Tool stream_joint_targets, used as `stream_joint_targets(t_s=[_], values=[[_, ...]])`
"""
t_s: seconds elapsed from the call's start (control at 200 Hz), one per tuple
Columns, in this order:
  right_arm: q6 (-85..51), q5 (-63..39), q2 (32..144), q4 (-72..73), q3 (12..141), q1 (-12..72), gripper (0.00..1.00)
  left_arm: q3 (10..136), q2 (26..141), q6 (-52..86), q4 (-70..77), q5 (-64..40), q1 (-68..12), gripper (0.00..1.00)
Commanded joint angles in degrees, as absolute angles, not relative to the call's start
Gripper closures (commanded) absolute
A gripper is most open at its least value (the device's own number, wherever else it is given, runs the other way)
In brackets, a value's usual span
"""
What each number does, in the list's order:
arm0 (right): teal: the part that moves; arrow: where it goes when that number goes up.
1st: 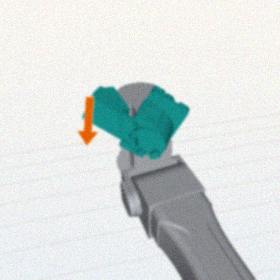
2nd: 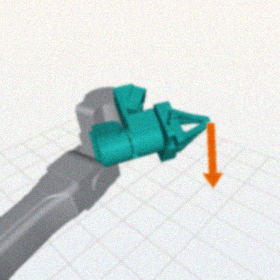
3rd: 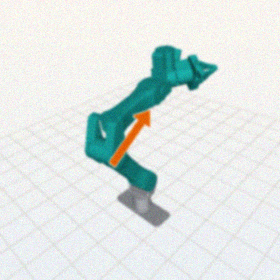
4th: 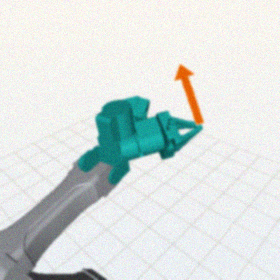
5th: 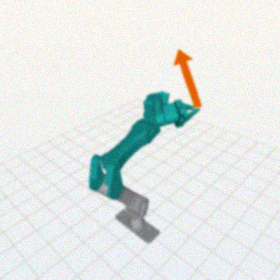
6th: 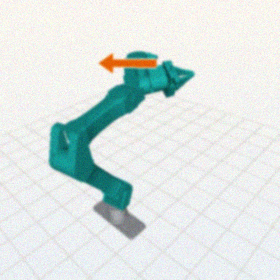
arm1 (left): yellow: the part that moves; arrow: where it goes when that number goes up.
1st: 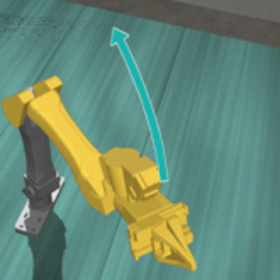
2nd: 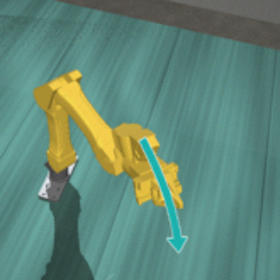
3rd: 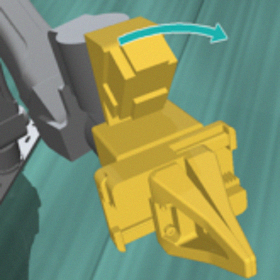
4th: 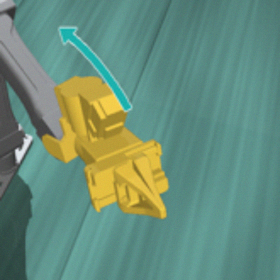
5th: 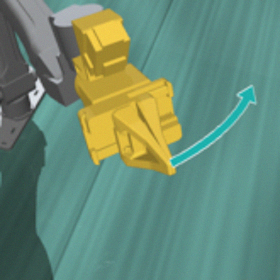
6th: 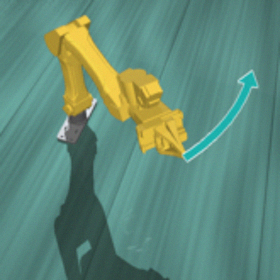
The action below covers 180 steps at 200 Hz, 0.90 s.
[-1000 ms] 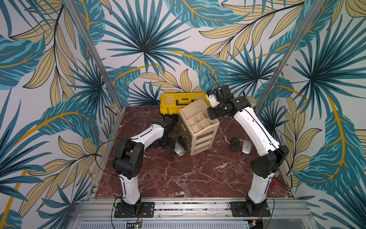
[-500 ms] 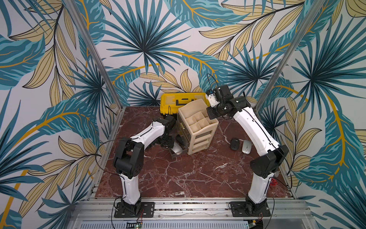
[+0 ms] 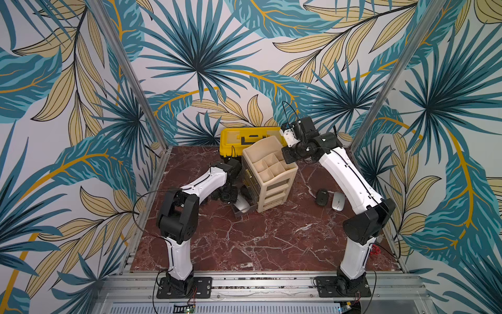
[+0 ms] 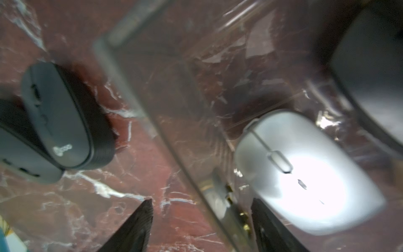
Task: Take the mice out of the drawer
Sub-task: Open the drawer in the storage box.
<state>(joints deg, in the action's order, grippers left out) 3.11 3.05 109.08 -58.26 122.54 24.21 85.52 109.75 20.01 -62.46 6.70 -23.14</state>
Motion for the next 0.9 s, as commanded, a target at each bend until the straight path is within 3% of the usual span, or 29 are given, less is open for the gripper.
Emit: stream_joint_targets(t_s=[0.0, 0.11, 0.295, 0.896], values=[[6.6, 8.8, 108.3, -56.2, 121.0, 23.0, 1.00, 84.7, 110.2, 19.9, -64.3, 9.0, -22.3, 0.55], [6.6, 9.3, 108.0, -56.0, 120.6, 23.0, 1.00, 84.2, 110.6, 20.4, -63.6, 8.8, -22.3, 0.78], [6.9, 10.3, 107.9, -55.7, 120.6, 23.0, 1.00, 83.4, 110.4, 21.0, -63.2, 8.1, -22.6, 0.94], [3.8, 15.1, 108.4, -55.5, 120.8, 23.8, 1.00, 91.4, 108.7, 30.7, -72.3, 9.9, -25.2, 1.00]])
